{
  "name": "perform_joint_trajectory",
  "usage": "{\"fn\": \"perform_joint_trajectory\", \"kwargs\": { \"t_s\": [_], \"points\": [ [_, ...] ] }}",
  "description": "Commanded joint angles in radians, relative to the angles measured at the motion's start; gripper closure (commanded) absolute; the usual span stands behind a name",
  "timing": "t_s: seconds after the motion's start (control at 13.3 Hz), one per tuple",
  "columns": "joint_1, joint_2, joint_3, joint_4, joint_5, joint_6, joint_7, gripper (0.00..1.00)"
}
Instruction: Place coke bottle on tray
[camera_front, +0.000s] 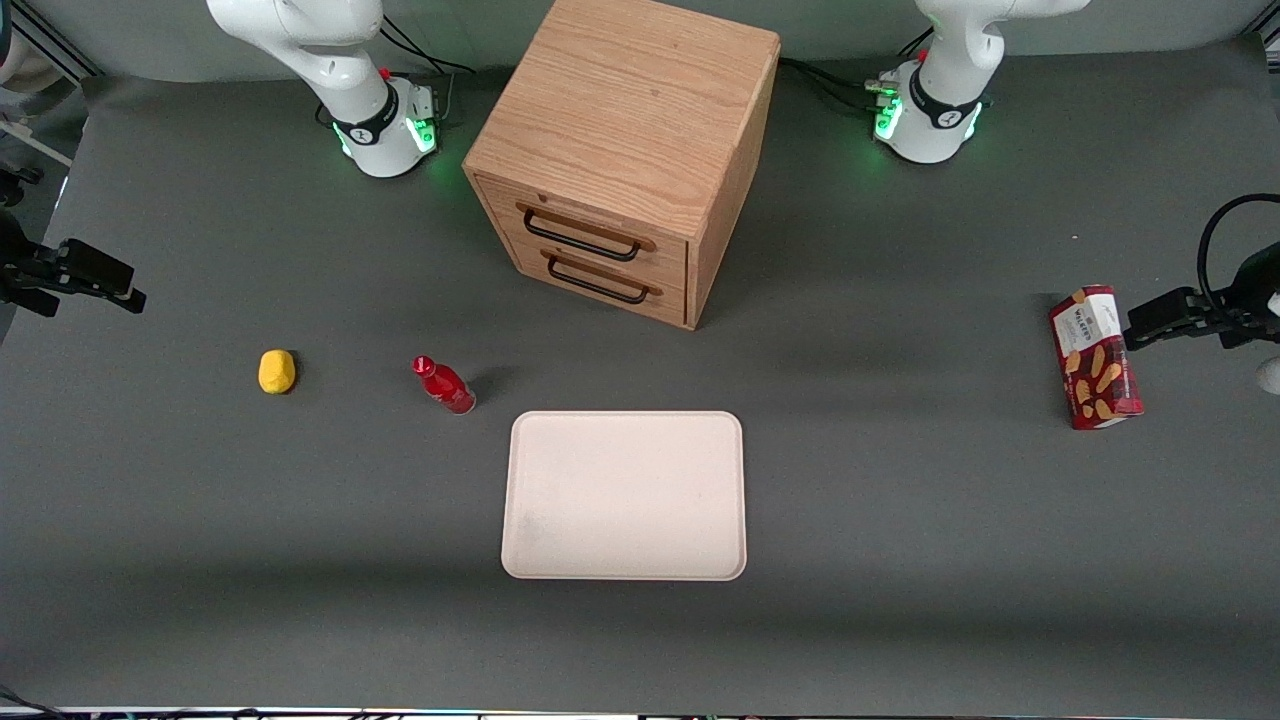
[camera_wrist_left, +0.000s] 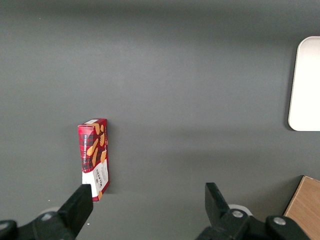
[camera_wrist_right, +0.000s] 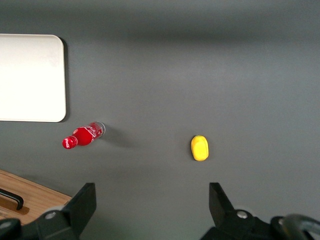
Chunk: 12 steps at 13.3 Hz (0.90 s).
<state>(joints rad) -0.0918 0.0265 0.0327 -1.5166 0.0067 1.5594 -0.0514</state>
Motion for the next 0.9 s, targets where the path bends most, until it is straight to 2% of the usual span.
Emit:
{"fn": "perform_joint_trajectory", "kwargs": {
  "t_s": [0.0, 0.3, 0.83],
  "points": [
    [-0.003, -0.003, 0.006, 0.012, 0.004, -0.009, 0.010, 0.00],
    [0.084, -0.026, 0.006, -0.004, 0.009, -0.010, 0.048, 0.00],
    [0.392, -0.048, -0.039, -0.005, 0.009, -0.050, 0.410, 0.00]
  ]
}}
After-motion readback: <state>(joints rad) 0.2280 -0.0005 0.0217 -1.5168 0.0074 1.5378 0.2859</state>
